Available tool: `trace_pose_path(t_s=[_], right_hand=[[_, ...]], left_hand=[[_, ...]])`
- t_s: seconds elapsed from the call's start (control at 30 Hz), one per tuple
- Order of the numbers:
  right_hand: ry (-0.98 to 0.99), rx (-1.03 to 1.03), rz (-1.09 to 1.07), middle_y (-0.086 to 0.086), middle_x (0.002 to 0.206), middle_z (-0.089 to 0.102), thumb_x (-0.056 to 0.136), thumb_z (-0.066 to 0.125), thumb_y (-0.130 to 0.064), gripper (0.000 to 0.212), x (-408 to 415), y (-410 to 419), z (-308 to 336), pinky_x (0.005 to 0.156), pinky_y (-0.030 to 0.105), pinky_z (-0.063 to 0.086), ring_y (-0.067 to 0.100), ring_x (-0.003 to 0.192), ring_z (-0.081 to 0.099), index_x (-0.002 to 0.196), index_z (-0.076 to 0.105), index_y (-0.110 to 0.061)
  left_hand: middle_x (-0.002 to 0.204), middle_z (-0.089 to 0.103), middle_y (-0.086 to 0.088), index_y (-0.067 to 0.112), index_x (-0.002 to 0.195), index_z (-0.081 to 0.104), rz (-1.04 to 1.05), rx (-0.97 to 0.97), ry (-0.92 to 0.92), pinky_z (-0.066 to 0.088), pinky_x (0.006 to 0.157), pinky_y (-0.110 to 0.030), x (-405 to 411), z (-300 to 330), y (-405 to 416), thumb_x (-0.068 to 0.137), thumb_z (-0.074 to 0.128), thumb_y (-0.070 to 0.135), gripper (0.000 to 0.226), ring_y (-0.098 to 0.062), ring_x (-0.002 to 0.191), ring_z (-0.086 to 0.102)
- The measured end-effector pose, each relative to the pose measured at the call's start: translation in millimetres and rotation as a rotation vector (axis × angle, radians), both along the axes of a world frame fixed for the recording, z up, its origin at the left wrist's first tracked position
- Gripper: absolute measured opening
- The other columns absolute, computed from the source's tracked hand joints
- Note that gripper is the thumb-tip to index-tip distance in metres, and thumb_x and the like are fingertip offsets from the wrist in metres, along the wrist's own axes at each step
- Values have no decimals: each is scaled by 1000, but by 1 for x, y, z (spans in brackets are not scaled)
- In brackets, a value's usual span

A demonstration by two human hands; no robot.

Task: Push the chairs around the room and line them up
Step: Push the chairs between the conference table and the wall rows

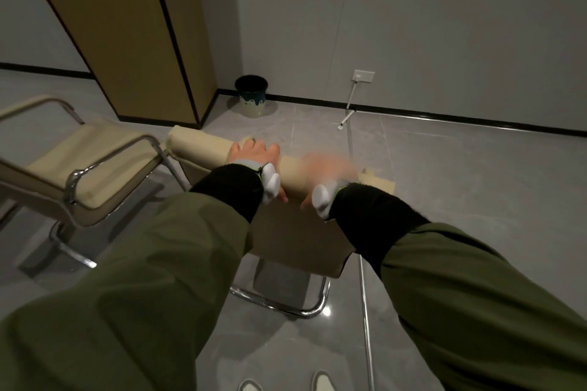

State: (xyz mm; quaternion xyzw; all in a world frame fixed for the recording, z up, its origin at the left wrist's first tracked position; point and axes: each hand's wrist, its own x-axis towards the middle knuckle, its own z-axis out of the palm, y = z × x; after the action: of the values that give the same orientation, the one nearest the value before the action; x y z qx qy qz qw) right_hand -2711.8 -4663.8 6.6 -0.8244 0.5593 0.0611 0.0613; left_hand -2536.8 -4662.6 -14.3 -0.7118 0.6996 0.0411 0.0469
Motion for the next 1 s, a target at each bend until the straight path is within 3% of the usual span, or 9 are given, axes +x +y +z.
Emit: trace_pose_path(t_s=[0.23, 0.53, 0.7, 1.0], right_hand=[[-14, 55, 114, 9, 118, 55, 62, 86, -35, 81, -14, 18, 9, 83, 41, 37, 33, 109, 54, 129, 42, -24], [-25, 56, 303, 7, 114, 53, 54, 84, -25, 82, -36, 47, 13, 83, 41, 37, 31, 107, 53, 125, 42, -25], [-21, 66, 389, 7, 115, 53, 55, 84, -29, 84, -37, 60, 12, 80, 40, 33, 31, 107, 53, 128, 42, -25], [4, 42, 524, 5, 111, 56, 56, 86, -37, 81, -24, 85, 11, 85, 43, 41, 30, 105, 54, 125, 45, -29]], left_hand=[[105, 50, -1, 32, 100, 37, 123, 14, -9, 36, 94, -47, -14, 5, 37, 46, 82, 72, 81, -27, 104, 48], [108, 51, -2, 30, 110, 42, 317, 40, -45, 37, 94, -48, -44, 11, 94, 46, 82, 73, 86, -27, 107, 48], [112, 53, -2, 29, 112, 45, 425, 19, -48, 39, 94, -48, -54, 8, 126, 45, 80, 76, 89, -27, 109, 48], [117, 52, -3, 29, 117, 46, 571, 13, -50, 38, 92, -49, -62, 8, 178, 47, 80, 76, 90, -28, 113, 48]])
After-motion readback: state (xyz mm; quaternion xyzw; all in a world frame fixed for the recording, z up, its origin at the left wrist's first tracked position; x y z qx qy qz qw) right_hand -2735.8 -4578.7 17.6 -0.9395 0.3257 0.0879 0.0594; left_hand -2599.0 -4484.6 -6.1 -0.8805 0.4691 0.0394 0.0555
